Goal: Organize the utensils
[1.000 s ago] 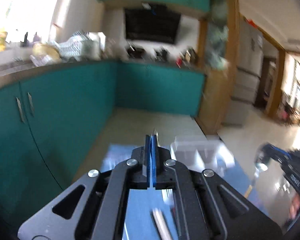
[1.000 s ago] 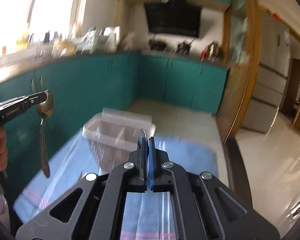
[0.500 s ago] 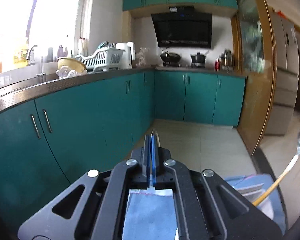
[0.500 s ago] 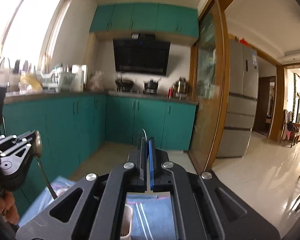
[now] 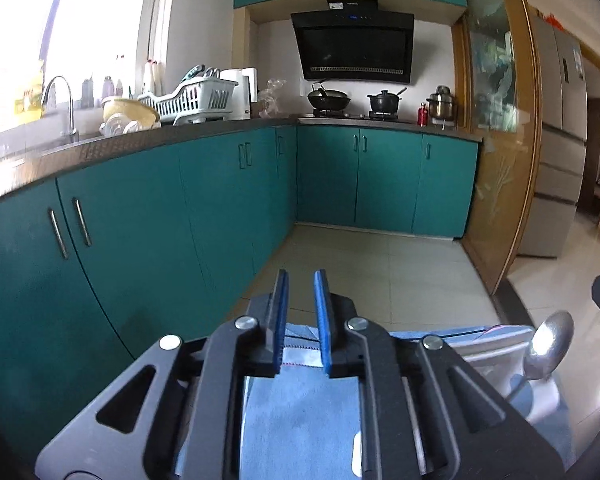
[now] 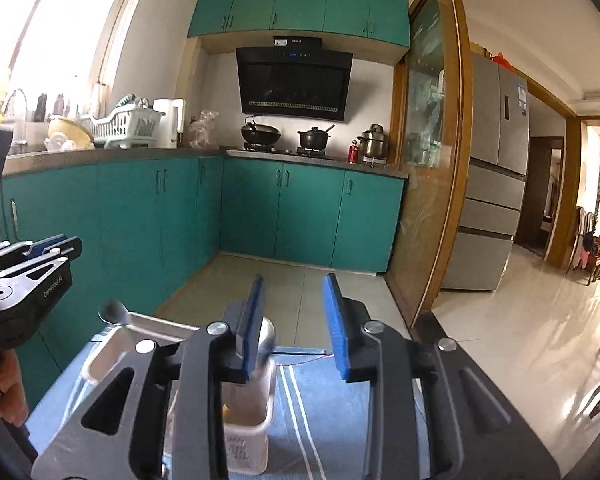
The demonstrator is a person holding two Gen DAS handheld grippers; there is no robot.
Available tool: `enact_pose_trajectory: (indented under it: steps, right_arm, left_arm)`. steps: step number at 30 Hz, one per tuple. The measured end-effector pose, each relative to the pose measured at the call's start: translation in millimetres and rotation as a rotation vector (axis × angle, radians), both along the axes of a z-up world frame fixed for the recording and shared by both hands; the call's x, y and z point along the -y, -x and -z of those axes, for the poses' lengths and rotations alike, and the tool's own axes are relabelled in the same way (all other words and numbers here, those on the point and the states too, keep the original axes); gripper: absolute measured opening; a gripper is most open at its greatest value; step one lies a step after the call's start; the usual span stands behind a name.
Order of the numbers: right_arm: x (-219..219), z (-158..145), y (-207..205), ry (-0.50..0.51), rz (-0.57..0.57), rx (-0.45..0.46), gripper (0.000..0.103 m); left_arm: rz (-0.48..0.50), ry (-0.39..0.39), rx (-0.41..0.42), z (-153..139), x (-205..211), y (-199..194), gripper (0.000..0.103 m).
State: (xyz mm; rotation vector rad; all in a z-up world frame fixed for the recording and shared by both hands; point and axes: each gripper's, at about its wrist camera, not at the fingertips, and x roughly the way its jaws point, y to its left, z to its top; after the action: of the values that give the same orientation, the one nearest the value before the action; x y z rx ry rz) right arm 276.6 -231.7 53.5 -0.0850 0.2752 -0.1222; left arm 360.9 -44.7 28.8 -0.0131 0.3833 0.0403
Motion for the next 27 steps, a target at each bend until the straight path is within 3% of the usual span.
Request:
enact_pose_trajectory:
  steps: [3,15,21,27]
  right_arm:
    - [2,-4,10,-0.021,-0.011,0.010,0.044]
    - [11,14,20,-0.065,-0.001,-0.055,0.044]
    - [25,25,56,-0.068,-0.013,-0.067,0.045]
    - [44,79,77,-0.135,0.004,-0.233,0.045]
  left_arm:
    - [0.003,0.074,-0.015,0,-15,5,0.025]
    - [-0.039,0.152,-0.108,29,-74,-3,0.025]
    - [0.103,0.007,-0.338,77,-66,-54,0.025]
    - [0.289,0.024,-0.513,126,-43,-106,0.025]
